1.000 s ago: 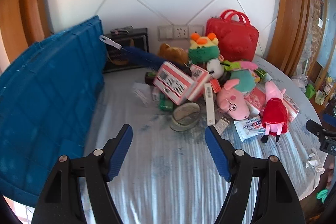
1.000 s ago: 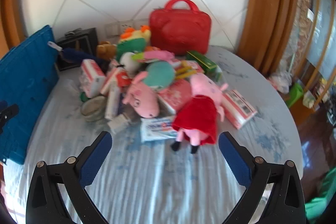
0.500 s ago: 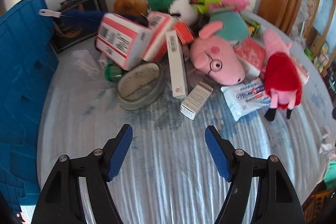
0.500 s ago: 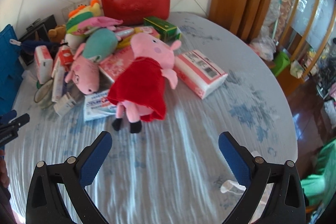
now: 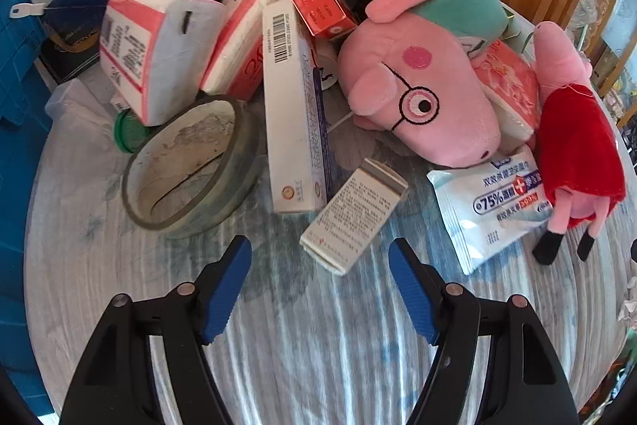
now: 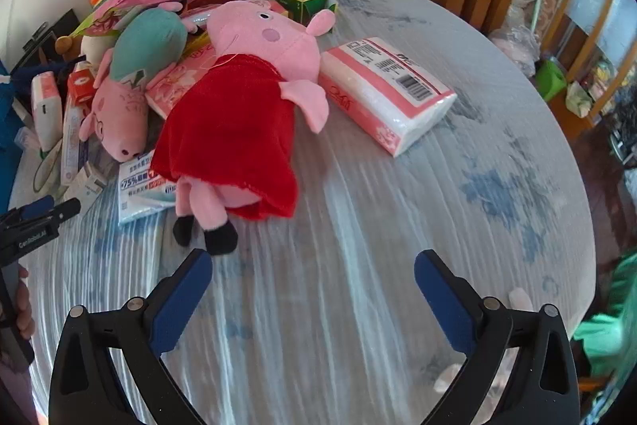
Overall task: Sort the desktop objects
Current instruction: 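Move both tools back over the pile toward the pig plush and box, then grasp the white medicine box with left while right grasps the red-dress pig plush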
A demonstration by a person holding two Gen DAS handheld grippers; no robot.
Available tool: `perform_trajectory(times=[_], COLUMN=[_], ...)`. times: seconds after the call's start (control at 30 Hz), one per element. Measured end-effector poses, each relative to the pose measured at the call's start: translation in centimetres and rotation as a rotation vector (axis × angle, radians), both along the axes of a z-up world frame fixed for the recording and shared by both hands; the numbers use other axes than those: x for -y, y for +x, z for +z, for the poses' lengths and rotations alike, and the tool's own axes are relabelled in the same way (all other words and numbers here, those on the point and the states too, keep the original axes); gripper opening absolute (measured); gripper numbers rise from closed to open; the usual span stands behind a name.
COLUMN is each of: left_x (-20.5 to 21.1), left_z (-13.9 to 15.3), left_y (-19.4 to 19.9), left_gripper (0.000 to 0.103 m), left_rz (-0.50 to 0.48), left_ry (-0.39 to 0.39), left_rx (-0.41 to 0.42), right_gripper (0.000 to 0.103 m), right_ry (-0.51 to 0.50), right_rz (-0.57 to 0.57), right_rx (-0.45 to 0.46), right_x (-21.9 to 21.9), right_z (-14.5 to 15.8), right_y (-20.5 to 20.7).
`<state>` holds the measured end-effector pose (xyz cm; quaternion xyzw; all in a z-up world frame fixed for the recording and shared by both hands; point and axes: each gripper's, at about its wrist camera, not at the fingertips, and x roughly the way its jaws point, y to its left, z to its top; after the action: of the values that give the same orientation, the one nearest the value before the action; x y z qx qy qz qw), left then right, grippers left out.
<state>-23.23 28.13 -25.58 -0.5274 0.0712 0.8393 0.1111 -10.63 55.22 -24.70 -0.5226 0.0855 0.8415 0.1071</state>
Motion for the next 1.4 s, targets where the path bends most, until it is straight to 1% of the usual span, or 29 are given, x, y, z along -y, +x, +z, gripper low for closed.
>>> perform_trajectory(times=[0.13,0.17,0.23,0.3,0.33,0.37,0.57,0.63,0.77,1.0,1.03,1.07,1.1,1.17,1.4], left_x=[-0.8,-1.0,-1.5,-1.7,-1.8,-1.9,-1.3,-1.4,-1.8,-2.1,-2.1,-2.2,-2.2,-2.3,-1.8], left_z=[-1.0,-1.2,-1.7,-1.8,-1.7,-1.7,-1.7,-1.7,-1.8,-1.8,-1.8,-1.8,-1.7,-1.5,0.3], left_y=[-0.9,-1.1,-1.4,-1.5,-1.6,-1.7,-2.8,-2.9,-2.9,-2.7,-2.6,-2.4,-2.2,-1.6,1.8], left_gripper=[0.071,0.064,0.053,0.05,0.037,0.031,0.03,0.031,0.031,0.03,0.03,0.03,0.03,0.03,0.03], left_rz=[-0.026,-0.033,-0.054,-0.058,-0.061,-0.059,0.003,0.006,0.008,0.028,0.03,0.031,0.032,0.031,0.042], left_ry=[-0.008,-0.009,-0.008,0.007,0.02,0.02,0.051,0.052,0.04,0.047,0.046,0.045,0.044,0.039,0.061], left_rx=[0.019,0.021,0.035,0.034,0.03,0.025,0.023,0.022,0.017,0.016,0.015,0.015,0.011,0.004,-0.02], right_gripper=[0.103,0.103,0.103,0.103,0.103,0.103,0.103,0.103,0.103,0.103,0.102,0.094,0.088,0.081,0.075], right_ry=[-0.015,-0.018,-0.014,-0.02,-0.024,-0.028,-0.072,-0.095,-0.096,-0.152,-0.149,-0.151,-0.153,-0.128,-0.131], right_rz=[0.02,0.026,0.039,0.046,0.047,0.049,0.054,0.051,0.066,0.049,0.053,0.062,0.072,0.076,0.076], right_rx=[0.007,0.007,0.006,0.005,0.006,0.008,0.014,0.02,0.033,0.022,0.02,0.017,0.009,0.008,-0.02], right_x=[0.5,0.7,1.3,1.7,1.9,2.0,2.2,2.1,2.4,1.7,1.8,1.9,2.1,2.4,2.6], right_z=[-0.5,-0.6,-0.6,-0.9,-1.0,-1.1,-2.4,-3.1,-4.1,-4.8,-4.8,-4.8,-4.7,-4.5,-2.9], right_y=[-2.0,-2.4,-3.4,-4.5,-4.9,-5.3,-7.6,-8.3,-9.2,-9.2,-9.2,-9.1,-9.0,-8.8,-6.1])
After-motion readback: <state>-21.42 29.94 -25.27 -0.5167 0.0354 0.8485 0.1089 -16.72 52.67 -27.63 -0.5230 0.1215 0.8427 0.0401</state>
